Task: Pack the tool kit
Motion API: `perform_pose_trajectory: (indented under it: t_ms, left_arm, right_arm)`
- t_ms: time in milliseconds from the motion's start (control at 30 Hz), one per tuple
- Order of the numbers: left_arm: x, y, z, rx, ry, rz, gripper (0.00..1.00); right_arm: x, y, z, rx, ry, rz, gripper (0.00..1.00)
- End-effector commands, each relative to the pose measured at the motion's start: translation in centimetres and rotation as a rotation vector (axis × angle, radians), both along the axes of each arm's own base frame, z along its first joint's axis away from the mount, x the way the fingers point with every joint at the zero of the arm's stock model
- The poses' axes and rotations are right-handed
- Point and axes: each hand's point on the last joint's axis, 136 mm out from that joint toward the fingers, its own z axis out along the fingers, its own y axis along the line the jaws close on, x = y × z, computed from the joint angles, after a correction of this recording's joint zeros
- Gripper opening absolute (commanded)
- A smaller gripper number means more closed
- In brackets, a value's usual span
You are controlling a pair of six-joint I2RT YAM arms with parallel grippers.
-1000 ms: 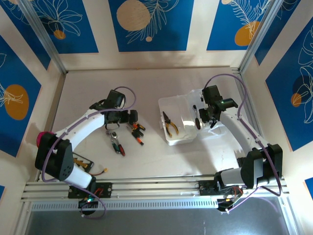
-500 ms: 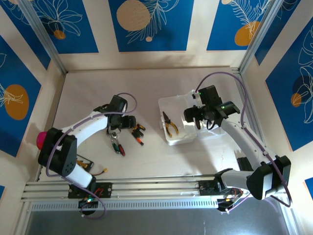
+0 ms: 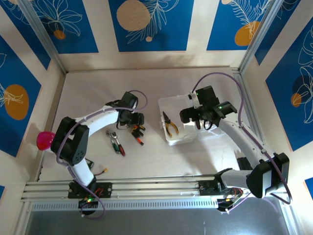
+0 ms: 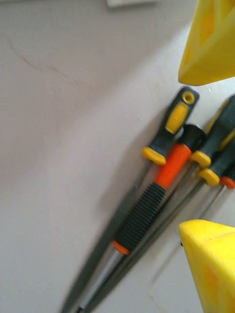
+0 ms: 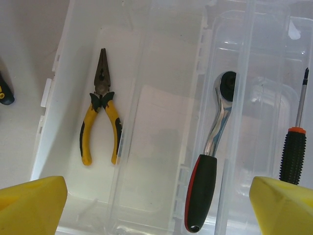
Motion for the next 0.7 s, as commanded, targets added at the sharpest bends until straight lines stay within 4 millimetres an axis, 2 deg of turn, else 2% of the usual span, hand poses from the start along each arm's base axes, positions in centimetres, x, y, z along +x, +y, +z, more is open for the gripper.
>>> perform_pose_trajectory:
  t_ms: [0, 333, 667]
  left_arm:
    - [0.6, -0.8, -0.1, 0.033, -0.011, -0.036, 0.72]
    - [0.3, -2.6, -3.2, 0.037, 0.049, -0.074, 0.72]
    - [0.0, -2.5, -5.0, 0.056, 0.087, -0.077, 0.72]
  right_arm:
    - [-0.3, 0.7, -0.4, 0.025, 0.016, 0.016, 0.96]
    - [-0.4, 0.8, -0.8, 0.033, 0.025, 0.027, 0.96]
    - [-0.4, 0.6, -1.1, 0.042, 0.026, 0.022, 0.96]
